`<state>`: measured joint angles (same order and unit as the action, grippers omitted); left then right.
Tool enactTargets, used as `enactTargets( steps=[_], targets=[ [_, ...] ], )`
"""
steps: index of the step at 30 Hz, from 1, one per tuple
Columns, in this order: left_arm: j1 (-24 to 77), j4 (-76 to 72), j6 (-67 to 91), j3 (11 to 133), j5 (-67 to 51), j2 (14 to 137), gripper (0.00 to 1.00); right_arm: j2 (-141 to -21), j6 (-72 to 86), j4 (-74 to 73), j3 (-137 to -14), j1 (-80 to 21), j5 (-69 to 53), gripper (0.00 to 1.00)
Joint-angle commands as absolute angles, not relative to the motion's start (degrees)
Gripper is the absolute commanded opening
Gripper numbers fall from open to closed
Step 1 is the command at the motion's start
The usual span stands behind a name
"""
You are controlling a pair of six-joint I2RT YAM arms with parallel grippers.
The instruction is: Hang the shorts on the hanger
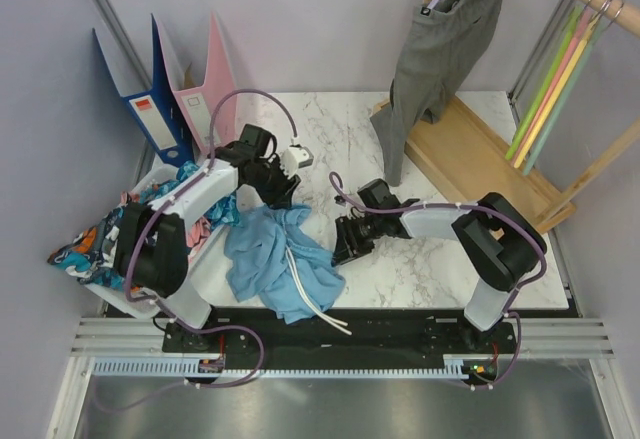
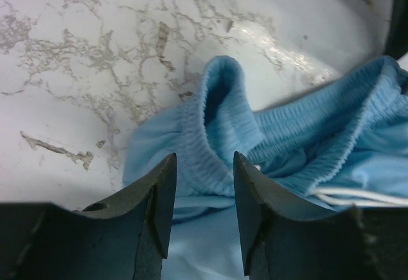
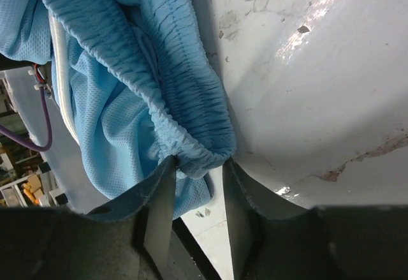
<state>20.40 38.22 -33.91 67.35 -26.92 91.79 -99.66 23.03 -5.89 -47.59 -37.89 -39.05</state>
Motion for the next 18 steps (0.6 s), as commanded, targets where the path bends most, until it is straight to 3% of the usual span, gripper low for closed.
enactTargets(
  steps=[1, 3, 4, 5, 10, 12, 13, 14, 15, 18],
  targets=[
    [22.8, 34.1, -26.9, 72.0, -21.5, 95.7, 0.47, -100.2, 24.3, -1.7, -47.0, -38.1, -39.7, 0.38],
    [24.1, 33.8, -26.6, 72.9, -19.8, 97.3, 0.46, -99.8, 23.6, -2.1, -47.0, -38.1, -39.3, 0.26],
    [24.5, 33.9, -26.7, 73.1, -18.6, 98.9, 0.45, -99.1, 23.3, -2.5, -47.2, -38.1, -38.9, 0.16],
    [24.9, 34.3, -26.8, 73.5, -15.4, 99.9, 0.42, -98.6, 22.9, -3.3, -47.3, -38.0, -38.2, 0.0],
    [25.3, 36.6, -27.5, 73.9, -11.3, 102.6, 0.35, -93.6, 19.0, -7.4, -47.9, -37.9, -34.3, 0.0],
    [25.2, 38.2, -28.3, 74.3, -9.1, 103.4, 0.28, -91.9, 17.3, -10.9, -48.4, -37.7, -31.9, 0.0],
    [25.2, 39.5, -28.5, 74.5, -8.5, 103.4, 0.23, -90.1, 15.1, -12.3, -49.3, -37.8, -30.1, 0.0],
    [25.1, 39.9, -28.5, 75.1, -8.5, 102.6, 0.08, -89.3, 13.7, -15.5, -50.1, -37.8, -29.0, 0.0],
    [24.9, 40.2, -28.1, 75.5, -9.0, 101.6, 0.02, -88.6, 12.7, -17.0, -51.0, -37.8, -28.0, 0.0],
    [24.3, 39.7, -25.4, 78.2, -12.5, 95.0, 0.02, -85.9, 6.5, -24.2, -58.1, -37.6, -21.8, 0.0]
  ],
)
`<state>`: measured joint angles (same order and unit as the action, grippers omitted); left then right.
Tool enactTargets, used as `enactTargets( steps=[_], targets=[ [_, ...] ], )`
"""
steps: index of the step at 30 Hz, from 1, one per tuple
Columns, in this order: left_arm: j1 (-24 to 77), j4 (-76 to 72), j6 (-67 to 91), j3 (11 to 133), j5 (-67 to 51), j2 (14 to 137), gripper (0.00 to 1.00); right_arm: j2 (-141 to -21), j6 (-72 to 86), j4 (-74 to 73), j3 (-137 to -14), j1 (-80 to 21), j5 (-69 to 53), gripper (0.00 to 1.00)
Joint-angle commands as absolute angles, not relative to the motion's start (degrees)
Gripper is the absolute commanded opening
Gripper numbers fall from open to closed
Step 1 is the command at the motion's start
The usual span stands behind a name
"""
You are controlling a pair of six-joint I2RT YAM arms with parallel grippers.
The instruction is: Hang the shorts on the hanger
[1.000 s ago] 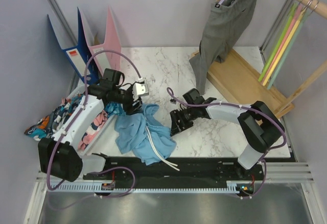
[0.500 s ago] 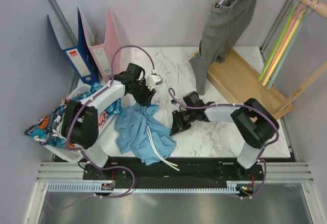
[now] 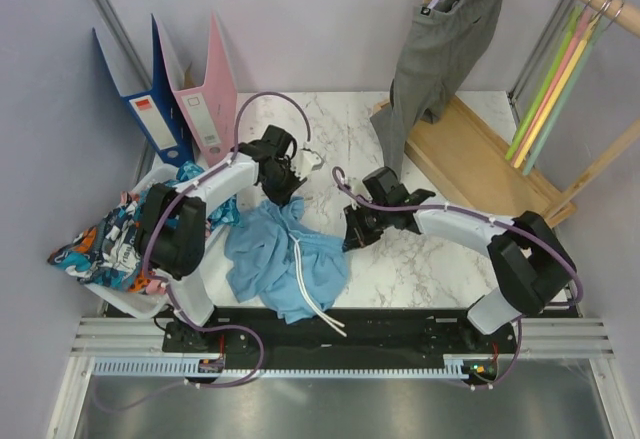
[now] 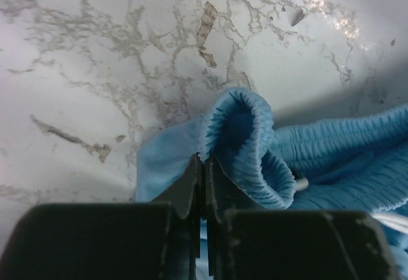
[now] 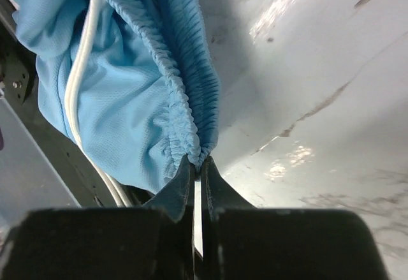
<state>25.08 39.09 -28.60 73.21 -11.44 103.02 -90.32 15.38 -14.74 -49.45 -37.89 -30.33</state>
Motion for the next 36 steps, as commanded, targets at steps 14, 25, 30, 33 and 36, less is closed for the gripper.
enactTargets(
  steps=[14, 25, 30, 33, 36],
  targets=[
    [19.4, 34.1, -19.4, 80.0, -24.8, 67.9, 0.02, -75.0, -19.9, -41.3, -87.8, -28.0, -7.2, 0.0],
    [20.5, 47.8, -31.6, 51.9, -30.3, 54.8, 0.61, -60.6, -39.0, -44.4, -58.8, -30.7, -14.2, 0.0],
    [20.7, 46.0, -39.1, 48.4, -40.1, 50.4, 0.71, -59.6, -42.9, -42.5, -50.8, -33.0, -14.9, 0.0],
    [21.9, 43.9, -49.4, 46.3, -42.5, 49.6, 0.75, -59.2, -43.3, -41.2, -48.8, -33.0, -14.8, 0.0],
    [26.3, 44.0, -57.6, 45.5, -42.4, 52.5, 0.77, -59.9, -43.0, -41.0, -48.5, -33.0, -13.8, 0.0]
  ],
)
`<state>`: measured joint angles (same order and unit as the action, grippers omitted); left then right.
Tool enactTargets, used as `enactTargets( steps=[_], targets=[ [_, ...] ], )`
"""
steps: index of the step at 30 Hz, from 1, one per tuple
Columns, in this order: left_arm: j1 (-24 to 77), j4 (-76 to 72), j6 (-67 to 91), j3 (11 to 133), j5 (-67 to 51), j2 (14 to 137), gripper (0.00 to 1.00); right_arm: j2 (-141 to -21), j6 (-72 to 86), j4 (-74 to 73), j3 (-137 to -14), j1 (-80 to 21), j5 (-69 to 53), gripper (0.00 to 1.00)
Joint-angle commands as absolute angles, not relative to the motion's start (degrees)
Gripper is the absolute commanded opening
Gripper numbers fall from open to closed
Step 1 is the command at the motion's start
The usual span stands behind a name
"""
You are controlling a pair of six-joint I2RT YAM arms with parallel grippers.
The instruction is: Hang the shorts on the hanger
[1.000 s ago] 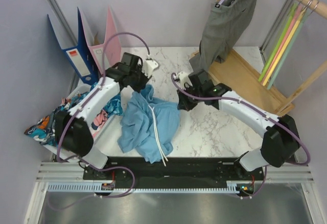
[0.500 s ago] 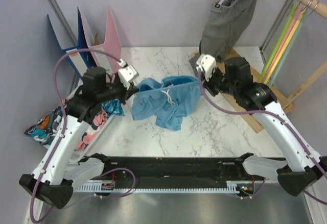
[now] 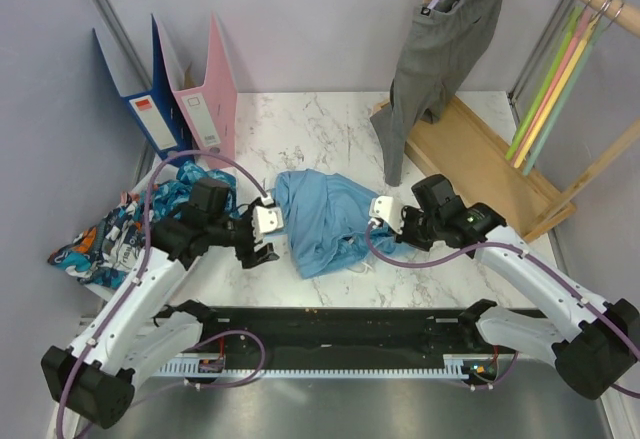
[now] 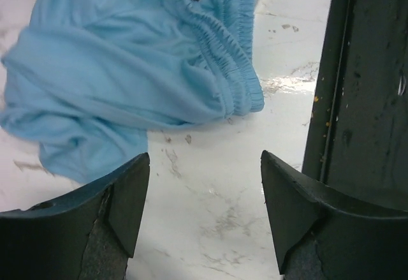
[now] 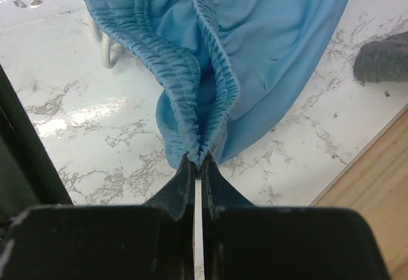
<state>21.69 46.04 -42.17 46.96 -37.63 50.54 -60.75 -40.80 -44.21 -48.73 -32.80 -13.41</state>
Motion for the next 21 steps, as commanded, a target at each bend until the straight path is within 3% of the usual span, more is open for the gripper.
enactTargets(
  steps=[1, 6, 15, 18, 21],
  targets=[
    [28.3, 43.9, -61.7, 44.3, -40.8, 53.3, 0.77, -59.8, -43.0, -41.0, -48.3, -33.0, -13.7, 0.0],
    [40.2, 34.9, -68.1, 37.5, -31.8, 56.5, 0.78, -59.3, -42.5, -40.4, -47.6, -33.0, -13.4, 0.0],
    [46.8, 23.2, -69.6, 36.3, -26.6, 68.5, 0.78, -57.5, -42.6, -41.9, -46.9, -33.0, -13.3, 0.0],
    [48.9, 20.3, -68.4, 35.2, -23.3, 70.6, 0.75, -56.5, -43.4, -42.5, -45.8, -33.0, -12.7, 0.0],
    [49.8, 17.8, -66.6, 33.8, -19.2, 73.0, 0.57, -55.9, -43.6, -42.6, -45.4, -33.0, -12.6, 0.0]
  ],
)
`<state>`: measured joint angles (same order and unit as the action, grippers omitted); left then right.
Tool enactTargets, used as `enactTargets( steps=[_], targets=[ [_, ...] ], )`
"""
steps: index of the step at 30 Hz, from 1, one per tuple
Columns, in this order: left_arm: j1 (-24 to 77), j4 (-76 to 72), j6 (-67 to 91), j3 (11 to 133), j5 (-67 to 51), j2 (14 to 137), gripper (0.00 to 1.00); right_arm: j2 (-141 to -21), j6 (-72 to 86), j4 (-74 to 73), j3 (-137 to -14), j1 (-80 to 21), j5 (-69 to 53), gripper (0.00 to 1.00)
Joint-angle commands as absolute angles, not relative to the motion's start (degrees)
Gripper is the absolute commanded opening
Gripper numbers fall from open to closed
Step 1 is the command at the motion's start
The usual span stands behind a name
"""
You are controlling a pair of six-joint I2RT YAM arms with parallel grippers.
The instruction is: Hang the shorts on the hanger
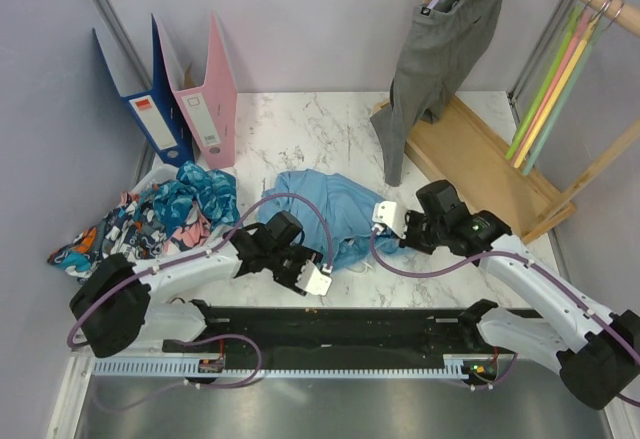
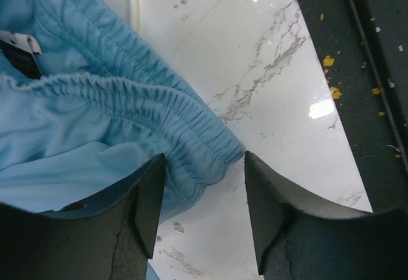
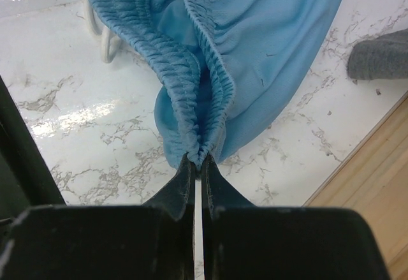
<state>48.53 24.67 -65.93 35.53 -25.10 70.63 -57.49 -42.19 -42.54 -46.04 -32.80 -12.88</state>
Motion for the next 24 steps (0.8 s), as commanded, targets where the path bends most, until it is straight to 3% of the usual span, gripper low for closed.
enactTargets(
  steps=[1, 3, 4, 5, 9, 12, 16, 20, 21, 23, 24],
  targets=[
    [49.8, 17.8, -65.5, 33.7, -17.9, 72.5, 0.41, -55.8, -43.5, -43.1, -45.7, -33.0, -12.6, 0.0],
    [49.9, 19.5, -62.6, 34.1, -17.0, 70.0, 0.23, -55.3, -43.7, -44.7, -48.0, -33.0, -12.6, 0.0],
    [49.8, 21.3, -58.8, 35.9, -17.2, 68.3, 0.04, -54.8, -43.9, -47.2, -49.0, -33.0, -12.4, 0.0],
    [49.8, 22.2, -56.0, 36.9, -16.8, 62.9, 0.02, -53.9, -43.9, -48.5, -50.3, -33.0, -12.0, 0.0],
    [48.0, 29.2, -47.0, 41.7, -13.9, 54.2, 0.02, -50.1, -45.1, -49.4, -52.6, -33.0, -8.2, 0.0],
    [43.3, 30.7, -46.7, 40.1, -14.2, 53.2, 0.02, -54.4, -45.6, -43.0, -49.4, -33.0, -7.5, 0.0],
    [39.0, 27.0, -50.1, 33.7, -11.4, 57.9, 0.02, -62.6, -46.1, -33.2, -45.4, -33.0, -11.6, 0.0],
    [33.8, 28.5, -50.1, 35.5, -13.4, 65.8, 0.02, -67.1, -49.5, -30.2, -41.4, -33.0, -12.5, 0.04],
    [33.8, 29.3, -50.3, 37.1, -14.1, 67.0, 0.02, -67.3, -50.4, -30.5, -41.4, -33.0, -12.6, 0.07],
    [33.8, 32.6, -50.4, 38.5, -18.4, 66.9, 0.21, -65.8, -51.8, -34.6, -43.3, -33.0, -13.7, 0.23],
    [33.7, 33.3, -50.4, 38.8, -20.5, 65.7, 0.31, -64.8, -52.0, -36.5, -44.3, -33.0, -15.7, 0.38]
  ],
)
